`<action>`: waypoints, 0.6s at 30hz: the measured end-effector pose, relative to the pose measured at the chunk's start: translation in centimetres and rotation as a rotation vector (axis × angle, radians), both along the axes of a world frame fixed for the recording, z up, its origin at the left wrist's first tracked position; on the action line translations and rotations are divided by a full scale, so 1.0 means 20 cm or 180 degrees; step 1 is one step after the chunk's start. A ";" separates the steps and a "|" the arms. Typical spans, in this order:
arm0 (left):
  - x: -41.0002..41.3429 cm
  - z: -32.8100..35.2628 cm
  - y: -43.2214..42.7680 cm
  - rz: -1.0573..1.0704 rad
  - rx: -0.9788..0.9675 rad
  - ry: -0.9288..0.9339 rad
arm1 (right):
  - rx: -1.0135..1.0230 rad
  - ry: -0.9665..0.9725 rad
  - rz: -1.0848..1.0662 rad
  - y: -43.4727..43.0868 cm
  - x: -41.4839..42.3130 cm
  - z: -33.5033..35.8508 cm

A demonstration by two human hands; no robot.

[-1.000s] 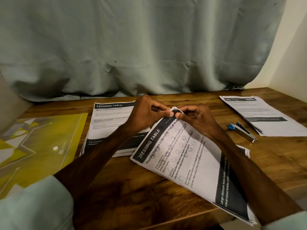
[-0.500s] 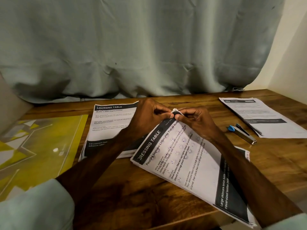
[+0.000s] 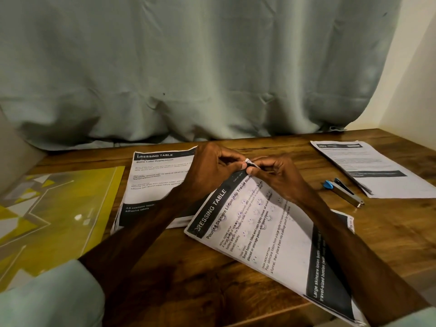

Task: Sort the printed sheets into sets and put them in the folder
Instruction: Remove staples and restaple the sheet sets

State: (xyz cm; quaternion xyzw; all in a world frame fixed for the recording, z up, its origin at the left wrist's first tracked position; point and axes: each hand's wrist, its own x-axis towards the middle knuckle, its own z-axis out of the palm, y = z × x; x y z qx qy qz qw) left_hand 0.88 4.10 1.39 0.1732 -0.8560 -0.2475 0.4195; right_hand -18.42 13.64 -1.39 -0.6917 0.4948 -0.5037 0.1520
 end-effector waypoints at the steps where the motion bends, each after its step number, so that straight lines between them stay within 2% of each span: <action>1: 0.00 0.00 0.00 -0.0021 -0.0006 -0.0011 | -0.0006 0.0016 0.0003 0.00 0.00 0.00; 6: 0.02 0.02 -0.07 0.0230 0.0244 -0.0083 | -0.0057 0.0092 -0.0018 0.01 -0.01 0.02; 9: 0.02 -0.02 -0.12 0.0341 0.0836 -0.0392 | -0.0035 0.0096 -0.0025 0.01 -0.02 0.02; 11: 0.02 -0.05 -0.13 0.0176 0.1085 -0.0516 | -0.0004 0.0115 -0.0005 0.02 -0.02 0.03; 18: 0.00 -0.05 -0.09 0.0289 0.1125 -0.0131 | 0.0031 0.0221 -0.0110 0.01 -0.05 0.03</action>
